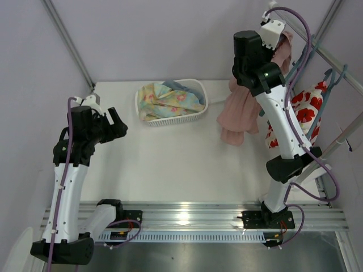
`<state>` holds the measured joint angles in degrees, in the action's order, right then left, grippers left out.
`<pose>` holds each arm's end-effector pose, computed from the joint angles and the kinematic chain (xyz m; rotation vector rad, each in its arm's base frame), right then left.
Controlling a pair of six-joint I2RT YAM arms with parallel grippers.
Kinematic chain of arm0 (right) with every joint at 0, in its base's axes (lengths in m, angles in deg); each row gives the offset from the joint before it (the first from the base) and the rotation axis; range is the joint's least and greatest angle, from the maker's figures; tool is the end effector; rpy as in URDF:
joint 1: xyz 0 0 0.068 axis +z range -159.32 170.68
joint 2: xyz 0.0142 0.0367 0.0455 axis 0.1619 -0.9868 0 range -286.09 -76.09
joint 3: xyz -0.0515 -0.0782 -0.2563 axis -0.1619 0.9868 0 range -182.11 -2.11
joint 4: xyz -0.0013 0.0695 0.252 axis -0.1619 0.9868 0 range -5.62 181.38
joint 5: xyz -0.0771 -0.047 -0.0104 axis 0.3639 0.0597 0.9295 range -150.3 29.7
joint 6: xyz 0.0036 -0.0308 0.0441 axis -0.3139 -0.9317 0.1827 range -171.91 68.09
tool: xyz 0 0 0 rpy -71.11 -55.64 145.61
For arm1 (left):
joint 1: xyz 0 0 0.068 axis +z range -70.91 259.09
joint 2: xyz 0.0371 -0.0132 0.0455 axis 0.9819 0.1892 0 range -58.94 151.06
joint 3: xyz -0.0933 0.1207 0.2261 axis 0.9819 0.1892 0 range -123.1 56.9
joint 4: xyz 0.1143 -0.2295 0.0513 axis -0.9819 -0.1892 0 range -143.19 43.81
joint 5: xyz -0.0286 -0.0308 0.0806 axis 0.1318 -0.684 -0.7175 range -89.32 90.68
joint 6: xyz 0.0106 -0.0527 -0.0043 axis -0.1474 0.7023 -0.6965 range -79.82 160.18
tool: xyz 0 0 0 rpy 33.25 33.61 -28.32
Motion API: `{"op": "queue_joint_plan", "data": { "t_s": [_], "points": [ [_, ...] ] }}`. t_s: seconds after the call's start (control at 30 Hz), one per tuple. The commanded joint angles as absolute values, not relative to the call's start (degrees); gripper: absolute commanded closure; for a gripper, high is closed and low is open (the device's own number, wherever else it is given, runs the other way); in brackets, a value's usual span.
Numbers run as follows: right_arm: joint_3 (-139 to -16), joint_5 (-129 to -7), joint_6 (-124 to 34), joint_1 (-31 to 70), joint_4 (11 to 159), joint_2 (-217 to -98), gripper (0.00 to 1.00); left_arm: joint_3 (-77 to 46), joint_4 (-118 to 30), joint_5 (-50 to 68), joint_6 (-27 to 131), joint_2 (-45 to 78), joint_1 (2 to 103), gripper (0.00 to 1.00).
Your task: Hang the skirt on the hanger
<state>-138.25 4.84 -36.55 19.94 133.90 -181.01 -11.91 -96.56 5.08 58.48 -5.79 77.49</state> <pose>0.3218 0.1432 0.5190 0.5291 1.6453 -0.4969 0.1712 -0.0075 0.3864 -0.2741 2.1711 -0.2808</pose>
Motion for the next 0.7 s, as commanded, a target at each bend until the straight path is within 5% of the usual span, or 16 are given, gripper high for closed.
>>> {"op": "queue_joint_plan", "data": {
  "t_s": [0.0, 0.67],
  "points": [
    [-140.53, 6.13, -36.25, 18.55, 130.97, -180.94, 1.00, -14.20, -96.02, 4.02, 56.97, -5.94, 76.98, 0.15],
    [-147.39, 5.00, -47.95, 13.27, 120.42, -185.87, 1.00, -12.71, -92.42, 4.90, 56.53, -1.11, 76.98, 0.16]
  ]
}}
